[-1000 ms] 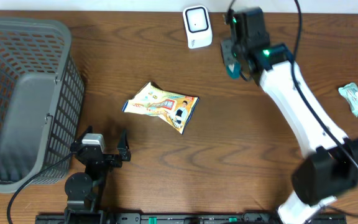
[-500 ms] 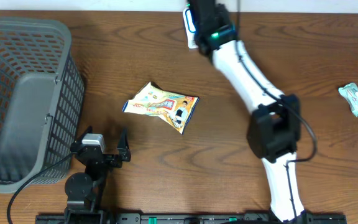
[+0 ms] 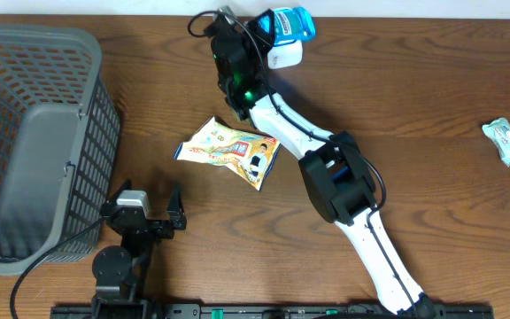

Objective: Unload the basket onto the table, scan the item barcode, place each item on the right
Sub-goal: 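Hold the mouthwash bottle in front of the scanner window, then carry the bottle right and set it at the table's right edge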

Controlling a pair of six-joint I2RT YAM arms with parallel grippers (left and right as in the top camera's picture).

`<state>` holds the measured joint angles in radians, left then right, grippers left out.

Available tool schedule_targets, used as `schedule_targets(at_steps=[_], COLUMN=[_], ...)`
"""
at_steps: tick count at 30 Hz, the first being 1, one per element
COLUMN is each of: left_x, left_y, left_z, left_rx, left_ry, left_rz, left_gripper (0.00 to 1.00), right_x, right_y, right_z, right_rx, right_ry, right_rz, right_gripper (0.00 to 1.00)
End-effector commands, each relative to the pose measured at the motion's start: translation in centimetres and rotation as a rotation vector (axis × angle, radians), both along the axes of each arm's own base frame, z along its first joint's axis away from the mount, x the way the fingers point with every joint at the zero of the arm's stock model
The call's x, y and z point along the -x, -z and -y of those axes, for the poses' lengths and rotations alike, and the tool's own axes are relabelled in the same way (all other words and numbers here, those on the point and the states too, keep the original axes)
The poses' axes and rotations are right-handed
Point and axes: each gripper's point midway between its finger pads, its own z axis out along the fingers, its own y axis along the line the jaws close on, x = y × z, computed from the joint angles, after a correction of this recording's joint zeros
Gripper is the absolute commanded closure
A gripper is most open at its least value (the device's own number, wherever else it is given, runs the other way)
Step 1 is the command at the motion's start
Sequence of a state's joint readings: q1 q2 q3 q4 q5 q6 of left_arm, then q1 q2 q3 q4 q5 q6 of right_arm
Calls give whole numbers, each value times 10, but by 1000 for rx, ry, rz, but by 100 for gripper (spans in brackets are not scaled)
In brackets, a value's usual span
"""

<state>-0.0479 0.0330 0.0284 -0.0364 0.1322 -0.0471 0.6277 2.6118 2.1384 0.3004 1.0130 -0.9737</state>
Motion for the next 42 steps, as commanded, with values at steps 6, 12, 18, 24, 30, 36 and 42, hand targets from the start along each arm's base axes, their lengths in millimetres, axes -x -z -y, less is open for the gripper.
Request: schedule_targets(at_steps=[6, 12, 18, 24, 30, 36, 42], left_x=[1, 1, 1, 1, 1, 1, 1], left_y=[16, 16, 16, 16, 16, 16, 16], left_z=[3, 3, 3, 3, 3, 3, 3], left_rx=[-14, -14, -14, -14, -14, -14, -14], left_ry=[15, 15, 15, 15, 15, 15, 15], left_rz=[-40, -40, -40, -39, -39, -40, -39], left_gripper=[2, 2, 2, 2, 2, 2, 2], right_x=[-1, 2, 10, 14, 29, 45, 56], right_y=[-15, -15, -13, -15, -25, -83, -119], right_z=[16, 9, -10, -5, 4, 50, 110], right_rx=[53, 30, 8, -6, -96, -222, -348], right_ry=[68, 62, 29, 64, 84, 164, 257], right_rz=[8, 18, 20, 27, -52, -38, -23], right_gripper=[89, 89, 90, 90, 91, 92, 93])
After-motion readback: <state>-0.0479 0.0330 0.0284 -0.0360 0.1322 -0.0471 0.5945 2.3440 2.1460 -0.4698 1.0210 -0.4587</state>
